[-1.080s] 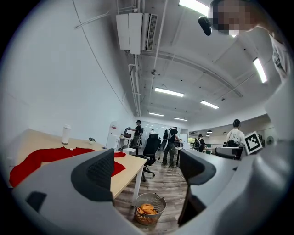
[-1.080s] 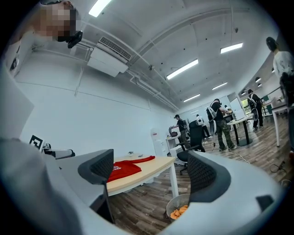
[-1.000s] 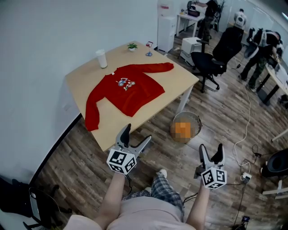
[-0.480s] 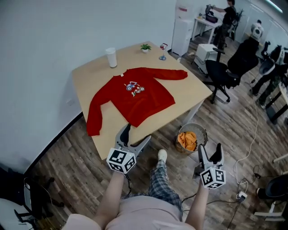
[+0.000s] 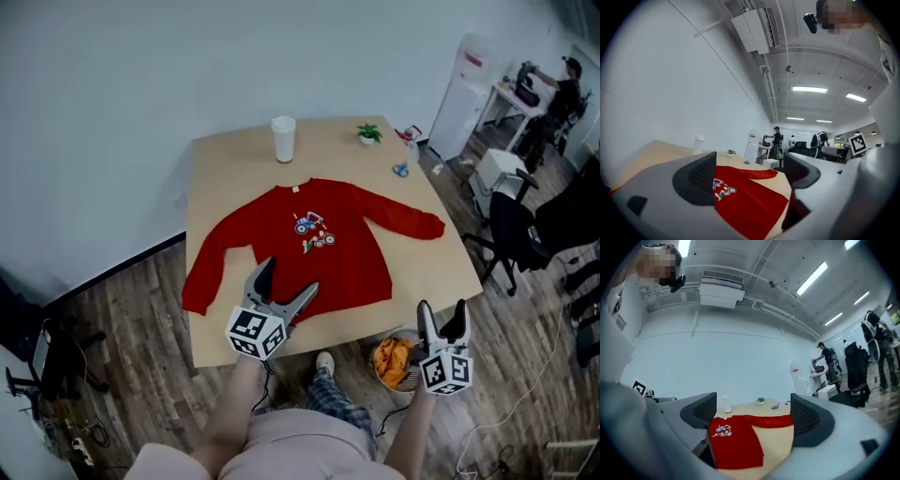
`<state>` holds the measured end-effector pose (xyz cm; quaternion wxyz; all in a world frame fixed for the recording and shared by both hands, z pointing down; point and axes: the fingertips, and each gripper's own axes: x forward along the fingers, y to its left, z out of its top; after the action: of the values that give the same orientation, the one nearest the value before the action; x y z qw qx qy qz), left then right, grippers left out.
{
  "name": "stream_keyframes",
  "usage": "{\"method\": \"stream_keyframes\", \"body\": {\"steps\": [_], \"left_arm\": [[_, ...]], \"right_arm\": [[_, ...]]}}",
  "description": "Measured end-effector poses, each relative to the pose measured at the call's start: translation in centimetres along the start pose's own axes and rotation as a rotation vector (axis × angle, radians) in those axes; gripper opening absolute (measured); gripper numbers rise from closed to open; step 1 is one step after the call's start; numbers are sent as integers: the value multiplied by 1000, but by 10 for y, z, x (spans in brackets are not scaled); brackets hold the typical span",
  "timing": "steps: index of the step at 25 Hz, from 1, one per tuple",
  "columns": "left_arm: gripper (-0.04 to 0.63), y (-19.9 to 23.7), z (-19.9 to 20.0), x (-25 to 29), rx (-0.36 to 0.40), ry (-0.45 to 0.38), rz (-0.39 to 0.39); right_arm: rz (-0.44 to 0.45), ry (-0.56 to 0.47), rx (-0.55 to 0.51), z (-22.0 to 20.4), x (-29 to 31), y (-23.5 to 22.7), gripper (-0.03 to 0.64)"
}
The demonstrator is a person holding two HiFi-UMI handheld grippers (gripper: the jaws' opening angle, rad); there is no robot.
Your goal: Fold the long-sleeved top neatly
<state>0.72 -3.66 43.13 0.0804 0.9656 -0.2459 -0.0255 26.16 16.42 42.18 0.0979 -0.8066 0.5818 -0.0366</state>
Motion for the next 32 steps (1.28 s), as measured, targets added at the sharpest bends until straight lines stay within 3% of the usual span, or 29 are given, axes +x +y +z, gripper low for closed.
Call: {"method": "stream_keyframes", "body": {"steps": [7,12,25,32], "left_arm": [[429,63,0,37,-17,6,221],[430,88,2,43,-15,12,324],[428,130,10,23,-35,5,461],[428,155,9,-13,-65,0,578]], "right_arm": [[204,111,8,-24,144,3,477],[316,160,11,-35,202,21,477],[449,208,-3,-42,259,79,474],[524,236,-12,-38,279,117,474]]}}
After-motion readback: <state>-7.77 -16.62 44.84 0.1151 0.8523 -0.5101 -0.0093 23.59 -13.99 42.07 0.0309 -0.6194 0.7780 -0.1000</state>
